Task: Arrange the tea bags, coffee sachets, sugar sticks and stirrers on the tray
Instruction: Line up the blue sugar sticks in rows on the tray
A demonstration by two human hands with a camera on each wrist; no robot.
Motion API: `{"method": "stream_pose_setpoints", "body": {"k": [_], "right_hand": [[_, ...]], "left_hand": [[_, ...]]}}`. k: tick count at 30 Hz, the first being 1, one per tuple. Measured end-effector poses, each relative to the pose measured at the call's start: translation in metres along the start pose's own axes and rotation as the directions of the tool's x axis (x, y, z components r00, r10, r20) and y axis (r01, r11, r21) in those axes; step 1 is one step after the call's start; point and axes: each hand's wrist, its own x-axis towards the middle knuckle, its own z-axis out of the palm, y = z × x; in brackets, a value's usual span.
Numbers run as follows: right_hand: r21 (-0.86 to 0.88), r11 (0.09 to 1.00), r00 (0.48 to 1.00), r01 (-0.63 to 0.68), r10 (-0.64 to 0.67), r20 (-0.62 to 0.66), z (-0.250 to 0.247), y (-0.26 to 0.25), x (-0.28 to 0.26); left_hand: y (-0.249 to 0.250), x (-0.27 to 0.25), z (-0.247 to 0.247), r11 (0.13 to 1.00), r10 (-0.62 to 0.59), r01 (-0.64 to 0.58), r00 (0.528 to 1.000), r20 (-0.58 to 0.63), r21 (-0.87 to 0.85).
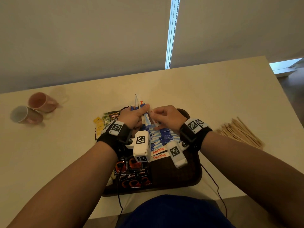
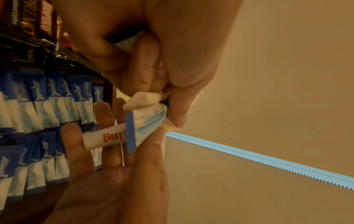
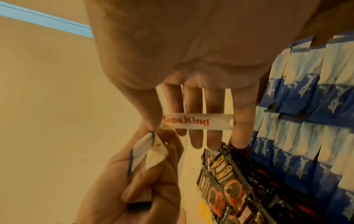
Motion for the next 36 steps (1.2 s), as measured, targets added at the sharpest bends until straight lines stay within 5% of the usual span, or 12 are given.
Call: {"method": "stream_pose_setpoints", "body": {"k": [7, 9, 13, 18, 29, 32, 36], "right_hand": [[-0.017, 1.0, 0.998, -0.019, 0.018, -0.052, -0.006, 0.005, -0.004], [-0.151, 0.989, 0.994, 0.011, -0.027, -0.102, -0.013, 0.008, -0.004], [-0.658, 0.751, 0.995, 0.051, -0.095, -0.033, -0.033, 0.017, -0.011], [-0.927, 0.376, 0.974, -0.01, 0.215, 0.077, -0.04, 0.049, -0.026], [-0.979, 0.206, 0.961, -0.001, 0.271, 0.056, -0.044, 0.077, -0.026], [-0.969, 0.246, 0.986, 0.022, 0.153, 0.061, -0.046, 0.076, -0.027], [-0.787, 0.609, 0.989, 0.098, -0.15, 0.007, -0.034, 0.053, -0.026]], "left_hand": [[-0.001, -0.006, -0.001, 0.999, 0.006, -0.009, 0.997, -0.072, -0.049], [-0.003, -0.006, -0.001, 0.998, 0.002, -0.008, 0.996, -0.094, -0.065], [-0.001, -0.013, 0.003, 0.995, 0.008, -0.018, 0.996, -0.093, -0.099], [0.002, -0.017, 0.008, 0.993, 0.024, -0.035, 0.995, -0.094, -0.114], [0.001, -0.018, 0.009, 0.99, 0.026, -0.036, 0.997, -0.073, -0.133], [0.001, -0.017, 0.009, 0.987, 0.031, -0.038, 0.998, -0.05, -0.154], [-0.002, -0.014, 0.011, 0.987, 0.023, -0.023, 1.0, -0.001, -0.161]]}}
